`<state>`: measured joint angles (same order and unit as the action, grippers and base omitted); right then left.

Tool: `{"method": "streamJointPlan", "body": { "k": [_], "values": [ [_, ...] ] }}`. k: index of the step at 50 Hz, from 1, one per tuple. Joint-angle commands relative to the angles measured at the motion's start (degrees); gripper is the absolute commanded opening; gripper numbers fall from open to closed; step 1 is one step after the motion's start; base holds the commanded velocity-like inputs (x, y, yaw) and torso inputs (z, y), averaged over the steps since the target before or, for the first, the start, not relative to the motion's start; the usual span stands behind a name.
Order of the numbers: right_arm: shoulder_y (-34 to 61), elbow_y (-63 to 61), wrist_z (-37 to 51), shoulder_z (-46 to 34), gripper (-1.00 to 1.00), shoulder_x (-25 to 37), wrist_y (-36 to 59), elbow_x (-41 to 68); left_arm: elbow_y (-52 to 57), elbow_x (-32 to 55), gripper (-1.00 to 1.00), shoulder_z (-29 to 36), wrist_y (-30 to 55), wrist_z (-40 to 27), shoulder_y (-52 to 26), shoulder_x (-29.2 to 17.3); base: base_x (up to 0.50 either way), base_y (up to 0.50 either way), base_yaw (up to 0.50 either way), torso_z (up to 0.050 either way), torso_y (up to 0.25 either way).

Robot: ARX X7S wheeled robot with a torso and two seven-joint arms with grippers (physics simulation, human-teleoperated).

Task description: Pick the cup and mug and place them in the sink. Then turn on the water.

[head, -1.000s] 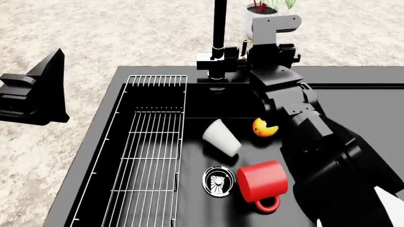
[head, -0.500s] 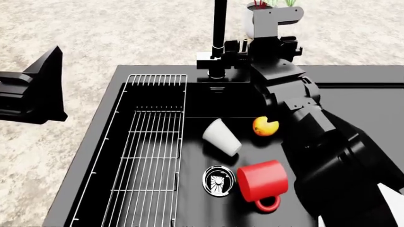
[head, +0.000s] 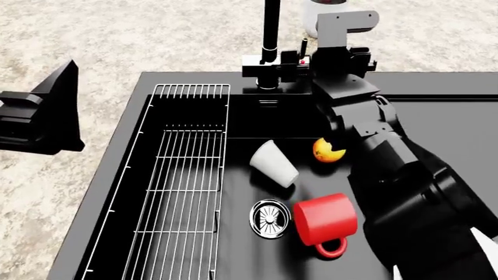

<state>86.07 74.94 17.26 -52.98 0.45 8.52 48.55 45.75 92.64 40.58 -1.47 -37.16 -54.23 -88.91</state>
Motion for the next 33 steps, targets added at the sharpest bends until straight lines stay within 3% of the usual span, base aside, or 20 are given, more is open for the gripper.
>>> {"method": "streamJointPlan", "body": {
  "k": [1, 18, 33],
  "values": [
    [0.0, 0.0, -0.2, 10.7, 1.0, 1.2, 1.7, -8.6, 0.2, 0.1, 1.0, -0.4, 0.2, -0.1, 0.1, 0.1, 0.0, 0.0, 0.0, 0.0, 0.0],
    [-1.0, 0.0, -2.0, 31.3, 1.0, 2.7, 3.4, -26.6, 0.1, 0.4, 1.0, -1.3, 1.6, -0.4, -0.3, 0.8, 0.0, 0.0, 0.0, 0.0, 0.0],
    [-2.0, 0.0, -3.5, 42.9, 1.0, 2.5, 3.9, -37.4, 0.1, 0.4, 1.0, -1.6, 1.9, -0.5, 0.1, 1.0, 0.0, 0.0, 0.0, 0.0, 0.0]
  ]
}}
